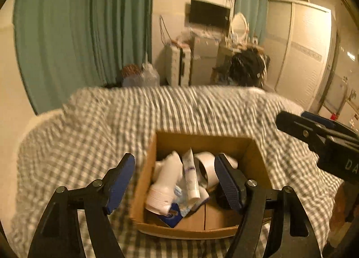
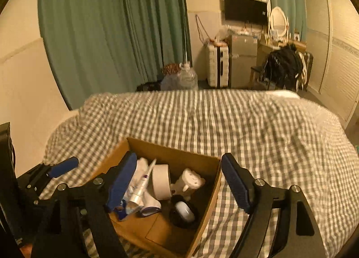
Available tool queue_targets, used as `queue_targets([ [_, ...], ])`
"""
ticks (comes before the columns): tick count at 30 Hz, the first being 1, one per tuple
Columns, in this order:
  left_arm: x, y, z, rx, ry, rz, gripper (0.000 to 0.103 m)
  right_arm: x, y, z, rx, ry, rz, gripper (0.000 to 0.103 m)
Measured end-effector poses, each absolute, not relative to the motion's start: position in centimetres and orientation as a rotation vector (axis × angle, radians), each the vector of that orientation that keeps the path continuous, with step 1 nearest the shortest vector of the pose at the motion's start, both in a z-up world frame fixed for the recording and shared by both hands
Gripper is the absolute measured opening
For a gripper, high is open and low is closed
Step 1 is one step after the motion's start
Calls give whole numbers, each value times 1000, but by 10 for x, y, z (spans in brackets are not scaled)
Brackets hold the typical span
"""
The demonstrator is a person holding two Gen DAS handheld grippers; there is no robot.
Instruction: Organize objects
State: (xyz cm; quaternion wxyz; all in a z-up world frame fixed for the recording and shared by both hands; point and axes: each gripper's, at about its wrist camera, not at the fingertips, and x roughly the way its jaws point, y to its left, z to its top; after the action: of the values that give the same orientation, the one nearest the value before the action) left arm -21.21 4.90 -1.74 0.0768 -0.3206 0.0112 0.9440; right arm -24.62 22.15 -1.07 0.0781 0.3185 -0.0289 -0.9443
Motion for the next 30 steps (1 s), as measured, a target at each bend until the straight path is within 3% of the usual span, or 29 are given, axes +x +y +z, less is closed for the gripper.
queue_targets([
  [9, -166, 41, 50, -734, 44, 2930, 90, -182, 221, 57, 744, -55, -2908, 82],
  [18, -129, 41, 76, -558, 61, 2979, 99, -132, 224, 91, 581, -40, -2995, 92],
  [30, -102, 35, 54, -397, 71, 3129, 103, -106, 225, 62, 429, 10, -3107, 101],
])
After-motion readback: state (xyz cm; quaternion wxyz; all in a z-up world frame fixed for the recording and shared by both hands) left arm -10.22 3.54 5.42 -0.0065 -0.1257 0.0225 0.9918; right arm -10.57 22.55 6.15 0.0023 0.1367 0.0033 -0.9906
